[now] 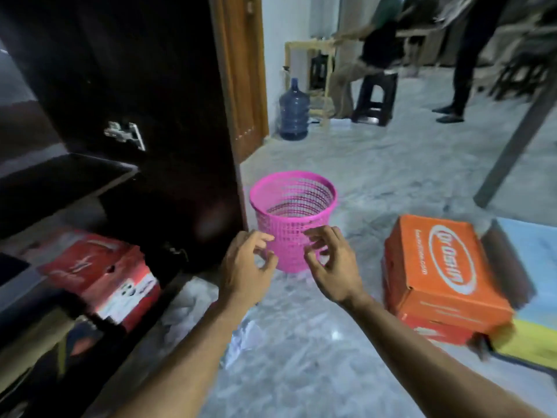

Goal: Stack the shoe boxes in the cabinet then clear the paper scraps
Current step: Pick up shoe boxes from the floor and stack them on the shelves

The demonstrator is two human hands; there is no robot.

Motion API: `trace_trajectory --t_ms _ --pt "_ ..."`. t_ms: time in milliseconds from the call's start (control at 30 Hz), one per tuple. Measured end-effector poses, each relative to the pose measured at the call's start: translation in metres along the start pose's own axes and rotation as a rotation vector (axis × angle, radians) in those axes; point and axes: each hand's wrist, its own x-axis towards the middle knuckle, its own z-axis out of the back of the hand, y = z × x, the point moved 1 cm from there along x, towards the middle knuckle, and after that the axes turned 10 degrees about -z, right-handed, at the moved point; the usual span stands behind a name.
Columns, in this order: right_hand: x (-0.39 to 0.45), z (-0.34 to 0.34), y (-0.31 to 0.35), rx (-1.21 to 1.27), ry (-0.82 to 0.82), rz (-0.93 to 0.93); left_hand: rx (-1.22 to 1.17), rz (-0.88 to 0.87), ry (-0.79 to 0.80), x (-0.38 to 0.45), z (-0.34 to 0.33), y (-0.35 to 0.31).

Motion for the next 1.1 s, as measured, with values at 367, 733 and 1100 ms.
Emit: trace_trajectory --t_ms 367,733,1100 --pt "-0.033 0.174 -0.230 -0.095 -0.618 -0.668 -0.331 0.421 0.630 -0.024 -0.268 -0.061" --pt "-0.033 0.201 -0.334 -0.256 -0.768 -0.882 -0.702 0.940 0.802 -0.024 -0.419 -0.096" --pt "-0.061 0.164 -0.342 0.860 -0.753 -1.161 -0.842 0.963 0.796 -0.051 -0.431 -0.064"
